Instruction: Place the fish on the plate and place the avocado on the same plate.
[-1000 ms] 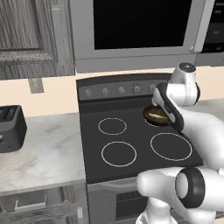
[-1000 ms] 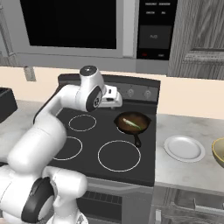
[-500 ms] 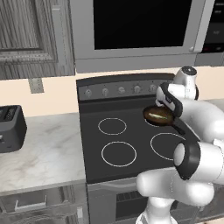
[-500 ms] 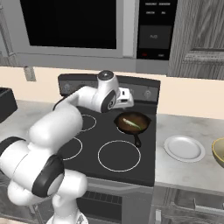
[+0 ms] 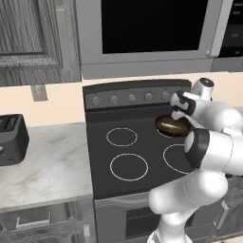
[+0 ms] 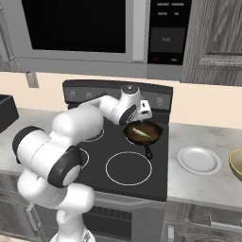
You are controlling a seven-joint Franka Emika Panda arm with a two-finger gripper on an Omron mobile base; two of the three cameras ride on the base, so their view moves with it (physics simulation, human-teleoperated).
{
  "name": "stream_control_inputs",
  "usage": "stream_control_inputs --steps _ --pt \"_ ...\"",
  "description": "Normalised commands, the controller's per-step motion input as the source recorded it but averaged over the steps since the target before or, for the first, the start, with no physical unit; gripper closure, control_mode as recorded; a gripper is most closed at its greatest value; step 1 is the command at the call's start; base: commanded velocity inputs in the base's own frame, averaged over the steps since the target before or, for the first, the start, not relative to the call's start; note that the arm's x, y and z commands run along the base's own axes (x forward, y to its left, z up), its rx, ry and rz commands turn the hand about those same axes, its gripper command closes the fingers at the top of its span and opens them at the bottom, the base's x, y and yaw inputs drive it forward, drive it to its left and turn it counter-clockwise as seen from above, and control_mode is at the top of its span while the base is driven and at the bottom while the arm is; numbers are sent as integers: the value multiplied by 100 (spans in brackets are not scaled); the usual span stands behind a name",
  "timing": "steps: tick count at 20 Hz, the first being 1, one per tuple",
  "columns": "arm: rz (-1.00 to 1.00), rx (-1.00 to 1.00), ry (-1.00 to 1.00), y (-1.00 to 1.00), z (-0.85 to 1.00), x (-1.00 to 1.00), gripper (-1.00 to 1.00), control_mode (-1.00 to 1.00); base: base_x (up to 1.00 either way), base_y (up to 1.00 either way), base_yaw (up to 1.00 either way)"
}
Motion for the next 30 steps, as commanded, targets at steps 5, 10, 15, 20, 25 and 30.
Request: stream_control_inputs --steps 5,10,15,20,25,30 --pt "13 -6 21 0 -40 48 -100 -100 0 0 0" --pt "12 -1 9 -10 -33 42 -100 -100 0 0 0" --pt "12 0 2 -21 -35 36 -100 -100 0 0 0" --pt "11 0 5 -9 -45 30 -100 -100 0 0 0" --pt "8 -1 5 -2 -42 34 -100 -100 0 0 0" --pt "9 -6 3 0 -34 46 -100 -100 0 0 0"
